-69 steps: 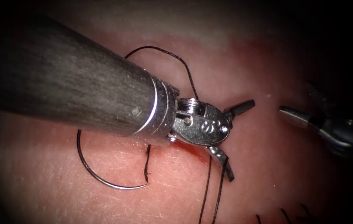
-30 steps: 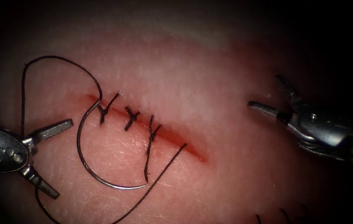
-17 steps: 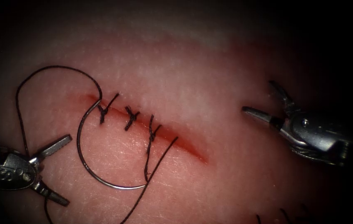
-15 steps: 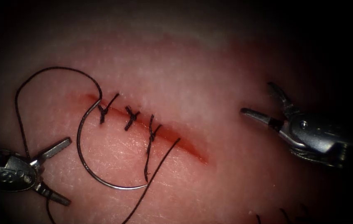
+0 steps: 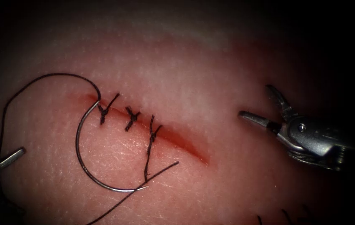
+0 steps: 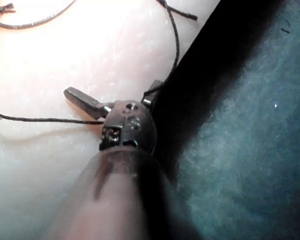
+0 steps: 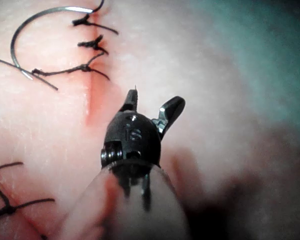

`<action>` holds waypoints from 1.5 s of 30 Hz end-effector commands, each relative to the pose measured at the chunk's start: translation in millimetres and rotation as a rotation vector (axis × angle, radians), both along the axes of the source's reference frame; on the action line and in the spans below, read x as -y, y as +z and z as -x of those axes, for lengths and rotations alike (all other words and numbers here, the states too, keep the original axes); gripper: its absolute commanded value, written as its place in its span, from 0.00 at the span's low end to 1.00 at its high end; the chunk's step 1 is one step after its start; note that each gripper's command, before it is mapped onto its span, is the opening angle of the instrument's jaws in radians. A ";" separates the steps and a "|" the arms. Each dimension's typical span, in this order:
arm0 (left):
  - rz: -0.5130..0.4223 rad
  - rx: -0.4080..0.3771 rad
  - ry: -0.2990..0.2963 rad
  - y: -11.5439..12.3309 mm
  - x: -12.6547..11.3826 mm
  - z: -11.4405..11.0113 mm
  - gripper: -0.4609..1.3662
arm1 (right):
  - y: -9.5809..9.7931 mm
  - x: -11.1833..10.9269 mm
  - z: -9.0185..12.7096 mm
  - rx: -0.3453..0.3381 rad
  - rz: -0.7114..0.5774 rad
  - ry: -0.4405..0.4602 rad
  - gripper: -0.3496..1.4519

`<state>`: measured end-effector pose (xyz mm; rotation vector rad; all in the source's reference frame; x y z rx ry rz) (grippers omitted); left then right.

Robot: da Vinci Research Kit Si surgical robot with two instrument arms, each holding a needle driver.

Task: Wound Closure
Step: Drop the suture from the left gripper

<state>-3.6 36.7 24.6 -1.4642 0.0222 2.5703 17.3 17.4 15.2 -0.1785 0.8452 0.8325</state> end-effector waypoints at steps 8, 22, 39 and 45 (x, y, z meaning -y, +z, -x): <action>-0.044 -0.018 0.003 -5.7 -2.5 -0.5 0.86 | 0.3 0.3 0.0 -0.010 -0.005 -0.016 0.84; -0.022 -0.013 -0.024 -21.4 -9.6 11.7 0.75 | 0.7 0.9 -0.3 -0.007 -0.006 -0.018 0.84; -0.049 0.189 -0.040 -13.0 -6.6 28.5 0.69 | 0.7 1.0 -0.3 -0.006 -0.010 -0.022 0.84; -0.082 0.212 -0.050 -5.9 -3.1 29.2 0.69 | 0.8 1.0 -0.4 -0.006 -0.010 -0.021 0.84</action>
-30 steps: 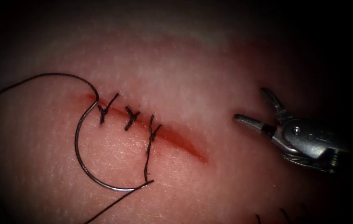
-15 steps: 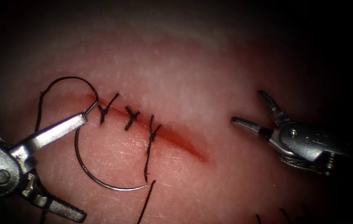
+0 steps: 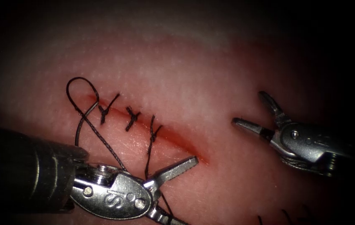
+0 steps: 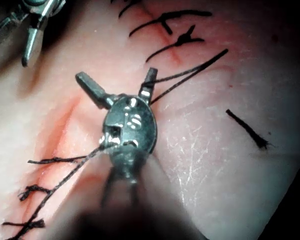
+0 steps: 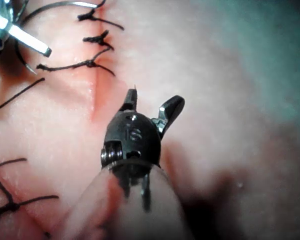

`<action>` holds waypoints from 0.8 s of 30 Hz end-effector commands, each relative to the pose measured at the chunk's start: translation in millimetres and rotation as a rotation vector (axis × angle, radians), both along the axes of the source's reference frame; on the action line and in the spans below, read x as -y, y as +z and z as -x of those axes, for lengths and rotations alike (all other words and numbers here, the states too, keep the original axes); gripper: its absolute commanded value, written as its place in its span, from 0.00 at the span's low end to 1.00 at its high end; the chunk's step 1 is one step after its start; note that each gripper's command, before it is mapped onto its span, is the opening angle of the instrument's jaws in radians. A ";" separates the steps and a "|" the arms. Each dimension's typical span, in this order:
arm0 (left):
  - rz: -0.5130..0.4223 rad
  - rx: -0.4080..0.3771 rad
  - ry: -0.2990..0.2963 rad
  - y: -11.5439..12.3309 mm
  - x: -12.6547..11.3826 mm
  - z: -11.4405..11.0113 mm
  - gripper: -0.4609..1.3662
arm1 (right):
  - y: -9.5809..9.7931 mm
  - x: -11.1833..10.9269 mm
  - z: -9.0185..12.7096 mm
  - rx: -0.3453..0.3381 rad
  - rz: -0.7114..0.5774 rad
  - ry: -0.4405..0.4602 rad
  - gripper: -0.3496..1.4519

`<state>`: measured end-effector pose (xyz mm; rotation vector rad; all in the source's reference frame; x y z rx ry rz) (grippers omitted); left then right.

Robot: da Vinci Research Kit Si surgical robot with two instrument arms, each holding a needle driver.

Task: Wound Closure
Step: Drop the suture from the left gripper

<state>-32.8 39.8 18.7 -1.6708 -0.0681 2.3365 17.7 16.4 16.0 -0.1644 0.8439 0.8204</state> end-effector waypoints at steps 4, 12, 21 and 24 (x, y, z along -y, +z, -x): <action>-0.022 0.005 -0.003 4.4 2.1 -0.1 0.69 | 0.0 0.0 -0.2 -0.006 -0.003 -0.007 0.84; -0.039 -0.035 0.004 9.7 4.8 -2.2 0.71 | 0.2 0.5 -0.2 -0.007 -0.007 -0.014 0.84; -0.033 -0.013 0.054 8.6 6.8 -9.4 0.72 | 0.6 1.1 -0.3 -0.006 -0.006 -0.016 0.84; -0.033 -0.021 0.053 8.4 7.6 -13.3 0.72 | 0.7 1.1 -0.5 -0.006 -0.006 -0.015 0.83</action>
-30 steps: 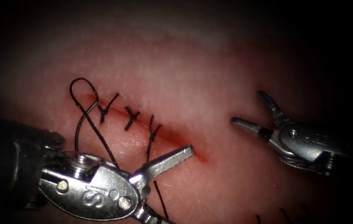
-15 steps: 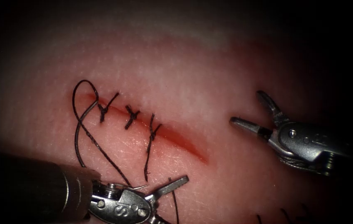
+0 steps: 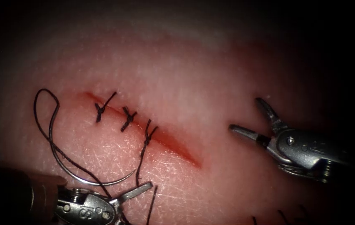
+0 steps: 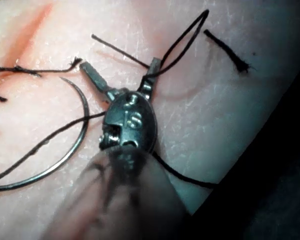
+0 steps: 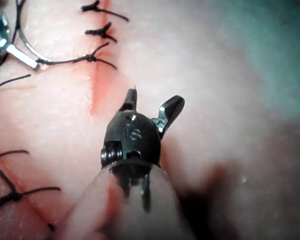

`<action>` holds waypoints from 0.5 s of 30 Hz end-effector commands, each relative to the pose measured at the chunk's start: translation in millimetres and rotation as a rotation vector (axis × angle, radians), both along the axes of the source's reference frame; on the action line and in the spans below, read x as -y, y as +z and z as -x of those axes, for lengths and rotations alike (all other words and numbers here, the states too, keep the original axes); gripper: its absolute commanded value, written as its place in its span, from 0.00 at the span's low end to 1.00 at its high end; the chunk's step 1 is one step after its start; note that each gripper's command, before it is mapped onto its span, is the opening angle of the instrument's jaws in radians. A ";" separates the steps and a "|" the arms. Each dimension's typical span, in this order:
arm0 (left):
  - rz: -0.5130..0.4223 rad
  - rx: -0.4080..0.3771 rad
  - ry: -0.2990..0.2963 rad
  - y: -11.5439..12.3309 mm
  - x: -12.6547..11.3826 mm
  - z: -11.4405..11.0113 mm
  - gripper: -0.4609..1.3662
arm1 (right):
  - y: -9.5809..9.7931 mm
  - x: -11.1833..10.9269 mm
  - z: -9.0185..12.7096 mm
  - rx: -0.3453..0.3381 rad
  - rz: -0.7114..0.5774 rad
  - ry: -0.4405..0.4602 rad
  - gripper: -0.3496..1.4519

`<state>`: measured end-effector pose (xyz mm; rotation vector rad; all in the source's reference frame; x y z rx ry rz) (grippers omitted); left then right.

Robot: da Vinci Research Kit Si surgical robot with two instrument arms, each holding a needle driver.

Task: Wound Closure
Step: Drop the suture from the left gripper

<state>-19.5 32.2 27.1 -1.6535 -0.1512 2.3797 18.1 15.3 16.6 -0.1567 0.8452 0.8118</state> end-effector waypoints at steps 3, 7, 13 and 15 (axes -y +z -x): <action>-0.003 -0.017 -0.022 -0.1 0.6 -3.9 0.72 | 0.0 0.0 -0.4 -0.004 -0.005 -0.007 0.84; -0.006 -0.038 -0.023 -0.1 1.9 -8.0 0.72 | 0.1 0.0 -0.6 -0.008 -0.006 -0.012 0.84; -0.039 -0.107 -0.001 -1.5 3.5 -13.6 0.71 | 0.4 -0.1 -0.9 -0.007 -0.008 -0.013 0.84; -0.047 -0.119 0.000 -2.3 3.3 -14.5 0.70 | 0.5 -0.1 -1.2 -0.008 -0.010 -0.015 0.84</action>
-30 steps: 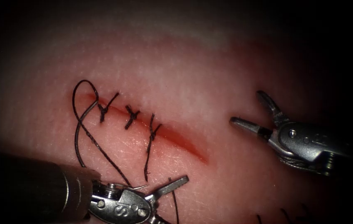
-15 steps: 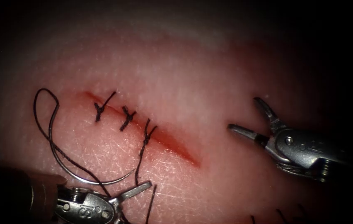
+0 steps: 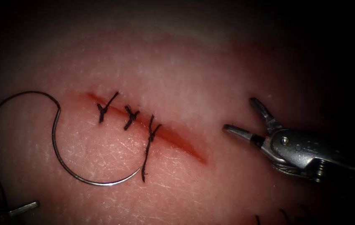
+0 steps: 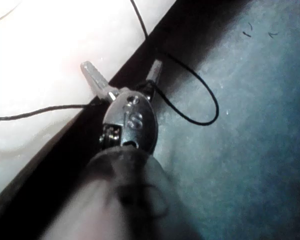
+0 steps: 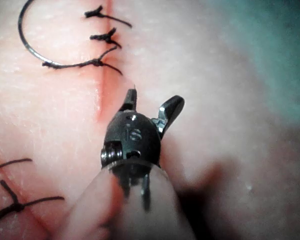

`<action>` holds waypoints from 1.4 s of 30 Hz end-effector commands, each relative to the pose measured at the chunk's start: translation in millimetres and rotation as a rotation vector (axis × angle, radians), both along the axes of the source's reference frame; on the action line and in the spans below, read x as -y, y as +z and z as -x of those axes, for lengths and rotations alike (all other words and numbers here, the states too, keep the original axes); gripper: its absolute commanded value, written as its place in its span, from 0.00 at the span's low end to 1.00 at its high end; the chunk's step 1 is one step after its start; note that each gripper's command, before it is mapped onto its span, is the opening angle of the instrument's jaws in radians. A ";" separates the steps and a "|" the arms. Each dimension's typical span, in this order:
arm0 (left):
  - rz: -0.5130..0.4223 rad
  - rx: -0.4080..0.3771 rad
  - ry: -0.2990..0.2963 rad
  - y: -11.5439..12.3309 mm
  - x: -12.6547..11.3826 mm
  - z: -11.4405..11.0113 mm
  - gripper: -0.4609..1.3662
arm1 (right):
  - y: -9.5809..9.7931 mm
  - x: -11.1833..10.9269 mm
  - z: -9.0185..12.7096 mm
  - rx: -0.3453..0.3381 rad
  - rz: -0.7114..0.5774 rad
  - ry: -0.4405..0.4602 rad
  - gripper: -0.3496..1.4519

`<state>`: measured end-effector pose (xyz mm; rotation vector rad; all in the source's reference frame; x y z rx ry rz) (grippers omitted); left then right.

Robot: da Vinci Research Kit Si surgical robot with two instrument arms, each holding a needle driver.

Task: Wound Closure
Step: Drop the suture from the left gripper

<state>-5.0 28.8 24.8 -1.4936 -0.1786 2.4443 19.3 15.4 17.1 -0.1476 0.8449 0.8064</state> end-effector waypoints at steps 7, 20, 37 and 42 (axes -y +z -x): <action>-0.048 -0.078 0.010 -6.7 -4.5 -0.3 0.62 | 0.6 0.2 -1.0 -0.012 -0.007 -0.018 0.84; 0.023 0.024 -0.021 -19.0 -12.9 13.4 0.60 | 0.5 0.4 -0.8 -0.018 -0.008 -0.029 0.84; 0.103 0.078 -0.027 -11.5 -18.4 26.2 0.57 | -0.4 0.9 0.5 -0.008 -0.010 -0.031 0.84; 0.106 0.078 -0.012 -8.5 -17.8 27.2 0.57 | -0.4 0.8 0.5 -0.006 -0.012 -0.032 0.84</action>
